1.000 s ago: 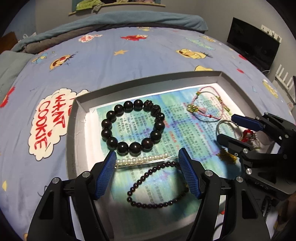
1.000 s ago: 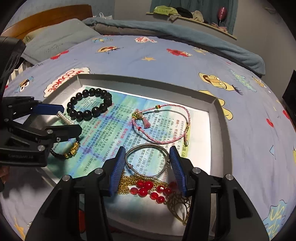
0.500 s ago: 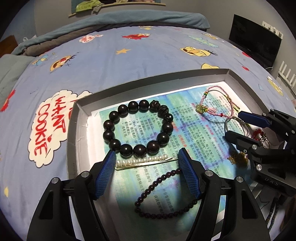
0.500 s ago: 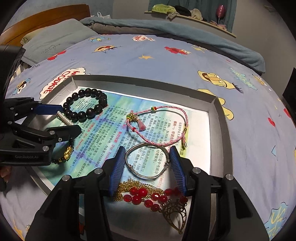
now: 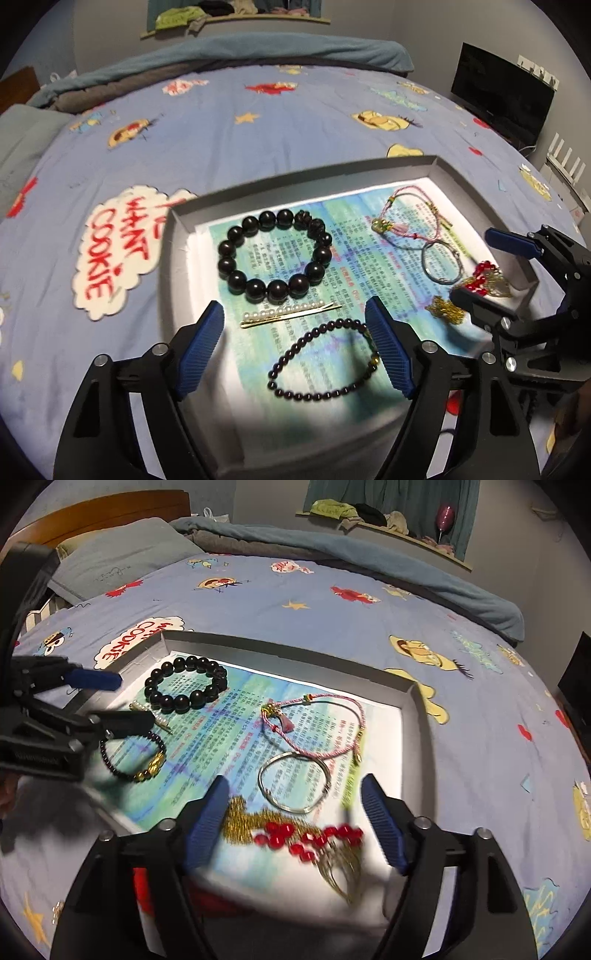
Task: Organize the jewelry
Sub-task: 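Lower the pearl clip and silver bangle into the tray and open both tools, then withdraw both tools from the tray toward the remaining jewelry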
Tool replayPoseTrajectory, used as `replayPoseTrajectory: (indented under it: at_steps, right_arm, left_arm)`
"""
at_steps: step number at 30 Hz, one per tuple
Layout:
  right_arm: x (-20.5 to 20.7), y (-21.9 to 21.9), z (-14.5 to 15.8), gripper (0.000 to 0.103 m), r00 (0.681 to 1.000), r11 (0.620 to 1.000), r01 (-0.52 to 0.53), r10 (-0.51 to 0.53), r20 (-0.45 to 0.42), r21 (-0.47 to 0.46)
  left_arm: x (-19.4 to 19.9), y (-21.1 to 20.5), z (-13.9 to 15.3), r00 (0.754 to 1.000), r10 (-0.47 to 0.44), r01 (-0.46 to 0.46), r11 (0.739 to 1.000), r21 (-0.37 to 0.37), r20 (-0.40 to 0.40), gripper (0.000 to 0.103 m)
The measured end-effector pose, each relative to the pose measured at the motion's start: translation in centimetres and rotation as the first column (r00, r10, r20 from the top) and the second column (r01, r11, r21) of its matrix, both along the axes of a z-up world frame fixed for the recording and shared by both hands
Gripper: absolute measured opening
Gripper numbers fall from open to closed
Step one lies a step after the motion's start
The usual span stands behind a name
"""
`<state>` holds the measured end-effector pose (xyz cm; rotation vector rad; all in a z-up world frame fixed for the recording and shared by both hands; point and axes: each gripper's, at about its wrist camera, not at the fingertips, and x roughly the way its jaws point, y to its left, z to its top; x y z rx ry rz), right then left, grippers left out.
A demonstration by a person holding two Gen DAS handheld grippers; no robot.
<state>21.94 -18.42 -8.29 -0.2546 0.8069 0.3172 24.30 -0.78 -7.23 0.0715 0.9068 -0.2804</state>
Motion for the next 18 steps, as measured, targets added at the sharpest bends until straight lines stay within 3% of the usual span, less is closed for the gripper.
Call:
replayPoseTrajectory:
  at_steps: [2,7,18]
  right_arm:
    - [-0.9,-0.4,0.6,0.089,1.0,1.0,0.001,-0.001,0.014,0.01]
    - [-3.4,-1.4,2.8,0.097,0.998,0.999,0.021,-0.023,0.051,0.041]
    - [-9.5,-3.0,5.9,0.097,0.994,0.993,0.034,-0.046,0.103,0.116]
  left_arm:
    - [-0.9,0.2,1.0,1.0,0.005,-0.005,1.0,-0.014,0.015,0.085]
    - [-3.3,0.5,2.9,0.998,0.015,-0.013,0.999,-0.031,0.055,0.093]
    - [-10.2,1.8,5.1,0.995,0.024,-0.02,0.999,-0.038,0.102,0.095]
